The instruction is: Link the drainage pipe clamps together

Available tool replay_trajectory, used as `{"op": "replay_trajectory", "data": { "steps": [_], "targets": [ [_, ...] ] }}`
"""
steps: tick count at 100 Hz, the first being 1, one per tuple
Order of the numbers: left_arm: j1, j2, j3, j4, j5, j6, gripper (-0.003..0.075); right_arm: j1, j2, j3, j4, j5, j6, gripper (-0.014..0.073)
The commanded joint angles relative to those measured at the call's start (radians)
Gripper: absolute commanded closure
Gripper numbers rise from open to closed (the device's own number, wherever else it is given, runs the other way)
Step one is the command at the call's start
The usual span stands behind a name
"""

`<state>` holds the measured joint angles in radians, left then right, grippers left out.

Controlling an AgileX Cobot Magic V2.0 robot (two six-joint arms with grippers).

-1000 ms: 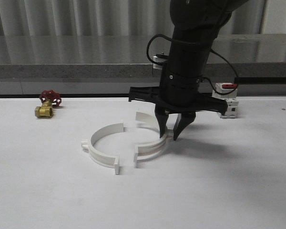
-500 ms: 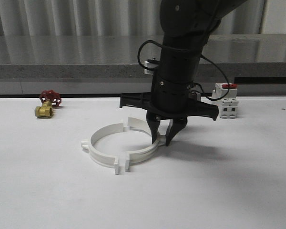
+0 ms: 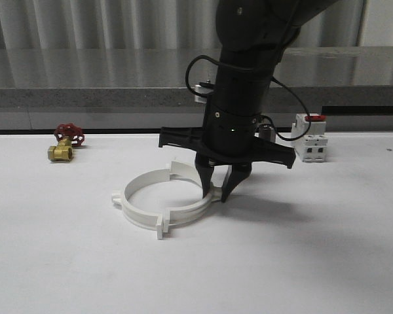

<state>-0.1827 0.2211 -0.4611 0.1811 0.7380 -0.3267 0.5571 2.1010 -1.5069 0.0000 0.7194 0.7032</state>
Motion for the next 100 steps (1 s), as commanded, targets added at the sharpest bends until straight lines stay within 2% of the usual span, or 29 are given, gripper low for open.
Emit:
{"op": "replay_trajectory", "data": {
  "steps": [1,19,41,50,79,100],
  "targets": [
    [0.0,0.009,-0.028,0.001,-0.067,-0.001,0.074,0.001,-0.047,-0.026,0.01,-0.032,-0.002,0.0501],
    [0.0,0.009,-0.028,0.001,-0.067,-0.001,0.074,0.001,-0.047,-0.026,0.011,-0.032,-0.002,0.0476],
    [0.0,0.009,-0.028,0.001,-0.067,-0.001,0.074,0.001,-0.047,-0.026,0.014,-0.032,-0.002,0.0254],
    [0.0,0.009,-0.028,0.001,-0.067,-0.001,0.074,0.001,-0.047,-0.026,0.014,-0.032,-0.002,0.0203],
    [0.0,0.009,-0.028,0.001,-0.067,-0.001,0.074,-0.002,-0.078,-0.026,0.0,-0.057,-0.011,0.0196],
    [0.0,0.009,-0.028,0.001,-0.067,-0.001,0.074,-0.006,-0.18,-0.026,-0.161,-0.039,-0.022,0.0196]
  ]
}}
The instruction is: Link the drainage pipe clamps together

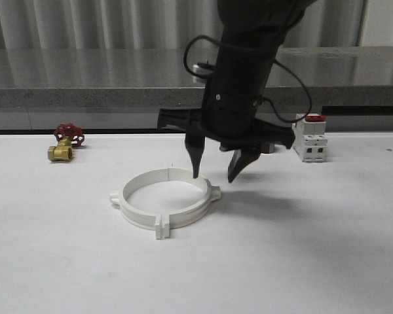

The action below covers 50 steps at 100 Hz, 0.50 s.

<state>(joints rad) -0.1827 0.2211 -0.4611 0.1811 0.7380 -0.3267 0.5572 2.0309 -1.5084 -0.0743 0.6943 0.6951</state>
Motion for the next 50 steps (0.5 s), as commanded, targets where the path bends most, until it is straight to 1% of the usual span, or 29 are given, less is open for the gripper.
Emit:
{"op": "replay_trajectory", "data": {
  "steps": [1,22,33,50],
  "targets": [
    [0.0,0.009,-0.028,0.001,-0.067,-0.001,0.074,-0.008,-0.118,-0.024,-0.101,-0.012,-0.014,0.0196],
    [0.0,0.009,-0.028,0.001,-0.067,-0.001,0.074,-0.063,-0.268,0.0,-0.273,0.062,-0.026,0.0196],
    [0.0,0.009,-0.028,0.001,-0.067,-0.001,0.074,-0.119,-0.376,0.075,-0.295,0.056,-0.047,0.0196],
    [0.0,0.009,-0.028,0.001,-0.067,-0.001,0.074,-0.273,-0.586,0.268,-0.297,0.026,-0.073,0.0196]
  ]
}}
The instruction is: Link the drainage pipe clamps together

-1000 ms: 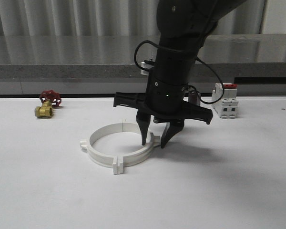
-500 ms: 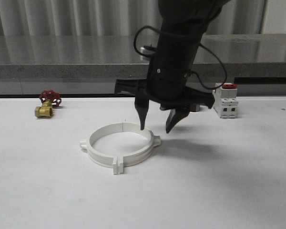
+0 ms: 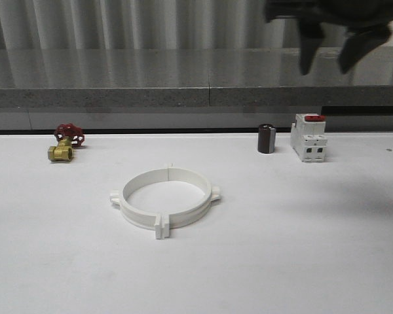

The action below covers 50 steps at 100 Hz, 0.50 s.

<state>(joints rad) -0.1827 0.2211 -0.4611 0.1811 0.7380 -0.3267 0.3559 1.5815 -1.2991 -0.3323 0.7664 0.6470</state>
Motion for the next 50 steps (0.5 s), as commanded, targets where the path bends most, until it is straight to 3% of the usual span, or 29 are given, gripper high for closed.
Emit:
{"op": "replay_trajectory", "data": {
  "steps": [1,21,50],
  "targets": [
    [0.0,0.009,-0.028,0.001,-0.067,-0.001,0.074,-0.078,-0.146,0.067,-0.039,-0.046,-0.028,0.0196],
    [0.0,0.009,-0.028,0.001,-0.067,-0.001,0.074,-0.229,-0.396,0.29,-0.039,-0.056,-0.046,0.0196],
    [0.0,0.009,-0.028,0.001,-0.067,-0.001,0.074,-0.247,-0.755,0.575,-0.036,-0.056,-0.06,0.0201]
  ]
}}
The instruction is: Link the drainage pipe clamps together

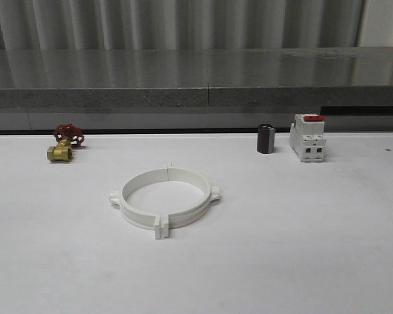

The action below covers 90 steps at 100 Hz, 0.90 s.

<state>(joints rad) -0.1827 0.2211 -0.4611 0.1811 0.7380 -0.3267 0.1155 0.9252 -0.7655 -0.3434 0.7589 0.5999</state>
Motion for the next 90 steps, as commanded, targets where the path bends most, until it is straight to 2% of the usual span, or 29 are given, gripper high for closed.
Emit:
{"op": "replay_trajectory", "data": {
  "steps": [1,12,35,90],
  "targets": [
    [0.0,0.009,-0.028,0.001,-0.067,-0.001,0.074,-0.007,-0.107,0.047,-0.025,-0.048,-0.013,0.0202],
    [0.0,0.009,-0.028,0.001,-0.067,-0.001,0.074,-0.007,-0.245,0.13,-0.025,-0.036,-0.013,0.03],
    [0.0,0.009,-0.028,0.001,-0.067,-0.001,0.074,-0.007,-0.442,0.217,-0.029,-0.007,-0.013,0.0713],
    [0.0,0.009,-0.028,0.001,-0.067,-0.001,0.074,-0.007,-0.473,0.224,-0.036,0.004,-0.013,0.0711]
  ]
}}
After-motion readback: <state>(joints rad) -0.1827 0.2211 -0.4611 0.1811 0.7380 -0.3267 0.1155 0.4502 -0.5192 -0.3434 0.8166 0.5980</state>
